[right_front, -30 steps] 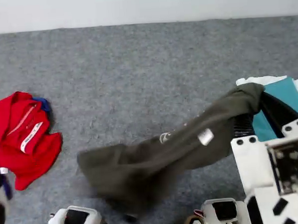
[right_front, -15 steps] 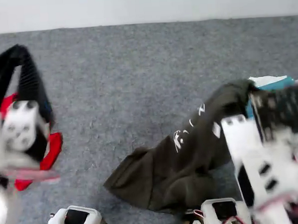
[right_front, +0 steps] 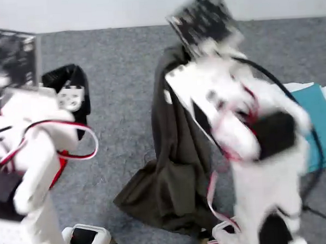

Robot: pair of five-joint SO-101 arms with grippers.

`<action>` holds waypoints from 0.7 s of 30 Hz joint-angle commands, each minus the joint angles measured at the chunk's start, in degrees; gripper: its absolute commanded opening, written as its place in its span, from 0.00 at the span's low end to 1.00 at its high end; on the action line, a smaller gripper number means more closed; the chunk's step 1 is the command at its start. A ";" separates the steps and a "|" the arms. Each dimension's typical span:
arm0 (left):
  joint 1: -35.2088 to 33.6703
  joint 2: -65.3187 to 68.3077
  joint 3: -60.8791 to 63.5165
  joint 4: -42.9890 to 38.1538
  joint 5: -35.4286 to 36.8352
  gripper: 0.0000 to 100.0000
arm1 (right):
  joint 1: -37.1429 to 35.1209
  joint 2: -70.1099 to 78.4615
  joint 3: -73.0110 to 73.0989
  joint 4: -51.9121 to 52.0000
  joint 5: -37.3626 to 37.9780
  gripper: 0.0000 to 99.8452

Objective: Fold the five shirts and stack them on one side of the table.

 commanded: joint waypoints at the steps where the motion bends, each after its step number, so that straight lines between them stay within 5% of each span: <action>1: 0.09 -0.18 4.18 -0.09 0.70 0.01 | 4.18 9.45 -2.20 -1.19 0.79 0.01; 7: 1.49 -0.18 8.57 0.35 0.70 0.01 | 11.12 24.48 -2.20 -1.19 0.70 0.01; 21: 27.25 0.88 45.67 -10.73 -9.58 0.02 | 20.70 39.60 -2.20 4.62 -3.78 0.01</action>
